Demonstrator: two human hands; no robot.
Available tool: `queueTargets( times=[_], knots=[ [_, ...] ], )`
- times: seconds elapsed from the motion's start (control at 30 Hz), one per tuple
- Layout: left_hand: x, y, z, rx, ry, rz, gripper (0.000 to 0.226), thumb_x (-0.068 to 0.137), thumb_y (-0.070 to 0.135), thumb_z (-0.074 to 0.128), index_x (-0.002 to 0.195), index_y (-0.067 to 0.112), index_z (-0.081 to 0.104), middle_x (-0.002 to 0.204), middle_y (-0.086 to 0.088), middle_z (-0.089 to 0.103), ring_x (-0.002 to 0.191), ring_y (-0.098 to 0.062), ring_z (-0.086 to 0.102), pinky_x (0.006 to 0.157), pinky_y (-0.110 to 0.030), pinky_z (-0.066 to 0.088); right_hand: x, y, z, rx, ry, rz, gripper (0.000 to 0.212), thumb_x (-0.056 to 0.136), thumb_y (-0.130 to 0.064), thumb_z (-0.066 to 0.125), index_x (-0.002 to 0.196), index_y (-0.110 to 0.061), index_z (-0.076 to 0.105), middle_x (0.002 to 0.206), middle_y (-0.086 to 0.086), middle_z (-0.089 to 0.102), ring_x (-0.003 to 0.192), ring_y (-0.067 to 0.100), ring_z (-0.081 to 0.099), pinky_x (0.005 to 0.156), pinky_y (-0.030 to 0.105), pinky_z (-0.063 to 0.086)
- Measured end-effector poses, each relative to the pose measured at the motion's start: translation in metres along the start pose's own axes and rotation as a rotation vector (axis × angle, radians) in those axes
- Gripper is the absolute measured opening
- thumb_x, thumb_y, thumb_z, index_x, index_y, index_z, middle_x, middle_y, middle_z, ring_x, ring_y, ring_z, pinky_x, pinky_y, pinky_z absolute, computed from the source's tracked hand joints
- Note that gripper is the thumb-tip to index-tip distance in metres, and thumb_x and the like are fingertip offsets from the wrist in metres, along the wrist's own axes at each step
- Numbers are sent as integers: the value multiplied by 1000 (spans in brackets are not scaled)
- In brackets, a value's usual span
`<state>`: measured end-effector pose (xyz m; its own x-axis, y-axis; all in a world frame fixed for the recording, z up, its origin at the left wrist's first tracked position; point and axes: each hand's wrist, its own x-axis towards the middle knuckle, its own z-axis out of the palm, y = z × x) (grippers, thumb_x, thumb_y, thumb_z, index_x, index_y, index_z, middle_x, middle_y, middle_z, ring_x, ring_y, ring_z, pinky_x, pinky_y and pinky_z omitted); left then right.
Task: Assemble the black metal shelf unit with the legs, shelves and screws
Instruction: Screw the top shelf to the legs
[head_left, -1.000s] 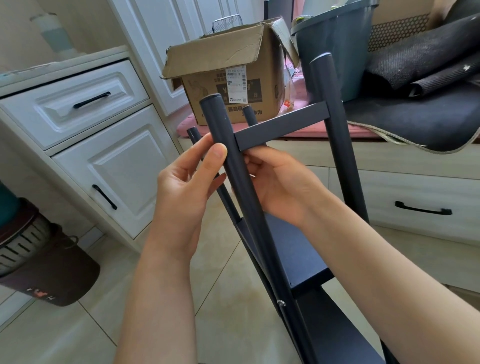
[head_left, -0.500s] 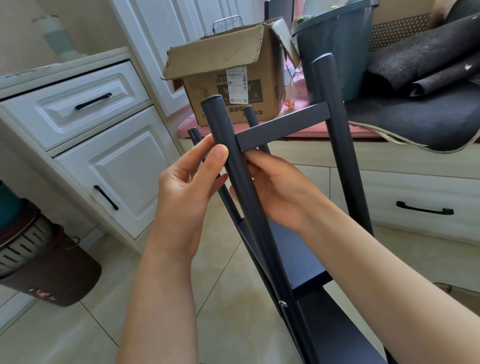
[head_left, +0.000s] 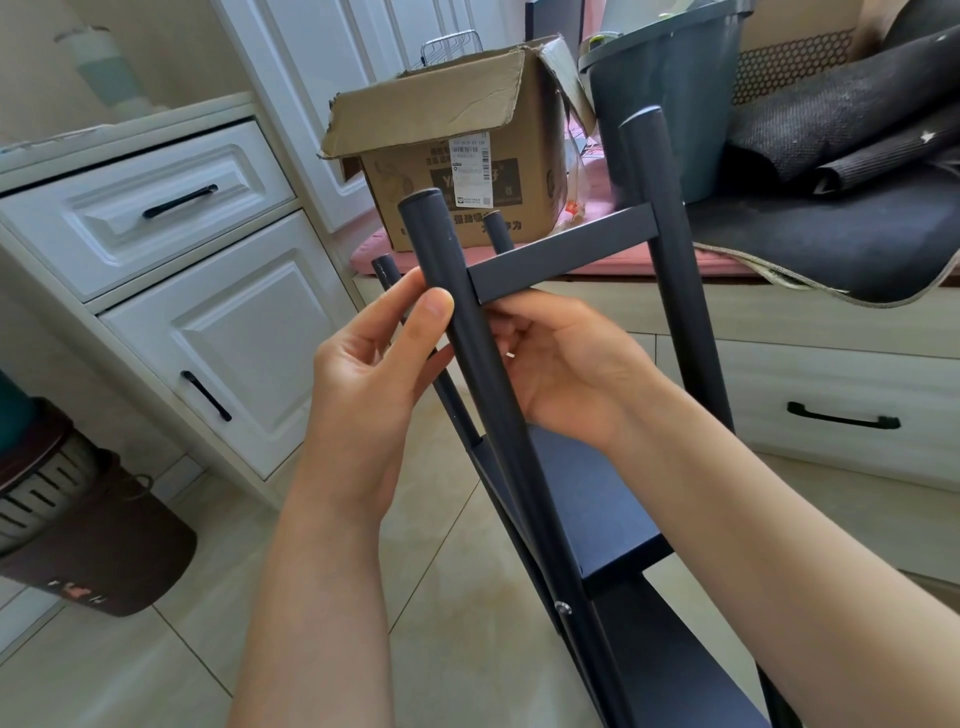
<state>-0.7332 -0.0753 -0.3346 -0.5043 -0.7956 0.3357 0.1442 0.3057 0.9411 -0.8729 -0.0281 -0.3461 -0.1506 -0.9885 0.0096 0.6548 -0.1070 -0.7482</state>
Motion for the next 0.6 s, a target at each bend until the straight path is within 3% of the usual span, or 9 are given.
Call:
queueTargets(
  times=[0.13,0.23,0.33,0.47,0.6],
  knots=[
    [-1,1,1,-15,-2,7,45,81,38,65,123,22,68,116,3,75,112,-15,69,99,-37,54,0,1,1,9,4,-5,9,95,-22,60,100,-17,55,59,-5,41,60,9,43,52,22,49],
    [0,-1,0,-14,5,1,46,83,37,65,126,21,67,119,1,74,115,-17,68,102,-41,52,1,4,3,21,28,-30,15,95,-23,61,81,-16,59,51,-8,44,54,9,45,49,20,47],
    [0,-1,-1,-12,2,0,46,84,40,67,126,22,68,121,1,73,116,-18,67,103,-43,52,2,6,3,40,40,-27,31,94,-24,63,67,-19,49,53,-6,34,53,10,37,48,20,46],
    [1,0,0,-15,6,-3,43,83,39,66,123,24,68,118,2,74,114,-15,68,102,-40,53,3,6,2,46,58,-5,37,93,-26,64,65,-20,41,55,-4,28,53,10,34,49,21,47],
    [1,1,3,-16,11,-5,41,84,37,64,123,24,68,115,3,75,111,-15,69,98,-38,54,-3,3,2,8,82,3,31,95,-27,61,66,-18,58,58,-5,45,58,11,45,56,24,49]
  ],
)
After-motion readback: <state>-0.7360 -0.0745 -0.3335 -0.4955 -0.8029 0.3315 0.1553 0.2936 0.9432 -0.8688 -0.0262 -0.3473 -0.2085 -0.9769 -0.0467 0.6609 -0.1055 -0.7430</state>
